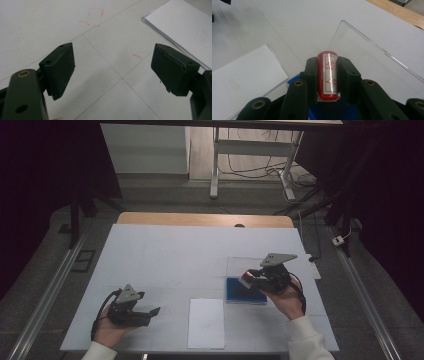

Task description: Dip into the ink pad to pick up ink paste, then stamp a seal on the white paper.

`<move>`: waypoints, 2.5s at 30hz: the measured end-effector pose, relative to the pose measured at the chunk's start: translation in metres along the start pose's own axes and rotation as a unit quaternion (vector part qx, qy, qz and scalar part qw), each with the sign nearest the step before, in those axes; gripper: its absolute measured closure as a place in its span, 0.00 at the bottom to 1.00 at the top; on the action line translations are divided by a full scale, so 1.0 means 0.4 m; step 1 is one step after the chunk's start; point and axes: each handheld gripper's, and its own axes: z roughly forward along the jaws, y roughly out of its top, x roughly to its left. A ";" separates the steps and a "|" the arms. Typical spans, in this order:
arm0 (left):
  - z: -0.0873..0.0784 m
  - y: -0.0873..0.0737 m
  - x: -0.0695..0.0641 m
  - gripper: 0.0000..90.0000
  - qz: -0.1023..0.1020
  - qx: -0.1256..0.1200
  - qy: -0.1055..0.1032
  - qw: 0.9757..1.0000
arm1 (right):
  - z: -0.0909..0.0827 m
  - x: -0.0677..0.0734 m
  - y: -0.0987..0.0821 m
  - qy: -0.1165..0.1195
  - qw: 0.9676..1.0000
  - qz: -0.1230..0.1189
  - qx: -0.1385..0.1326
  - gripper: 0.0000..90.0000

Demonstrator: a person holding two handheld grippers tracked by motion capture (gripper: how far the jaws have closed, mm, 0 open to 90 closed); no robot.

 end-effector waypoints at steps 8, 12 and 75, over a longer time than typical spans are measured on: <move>-0.001 0.003 -0.002 0.21 0.001 -0.002 0.001 1.000 | -0.007 0.020 0.009 0.016 1.000 -0.006 -0.015 0.78; 0.001 0.001 -0.002 0.21 0.002 0.000 0.002 1.000 | 0.000 0.028 0.012 0.024 1.000 -0.010 -0.014 0.78; 0.003 0.004 -0.009 0.22 0.005 -0.003 0.000 1.000 | 0.133 0.269 0.041 0.119 0.985 -0.119 0.042 0.78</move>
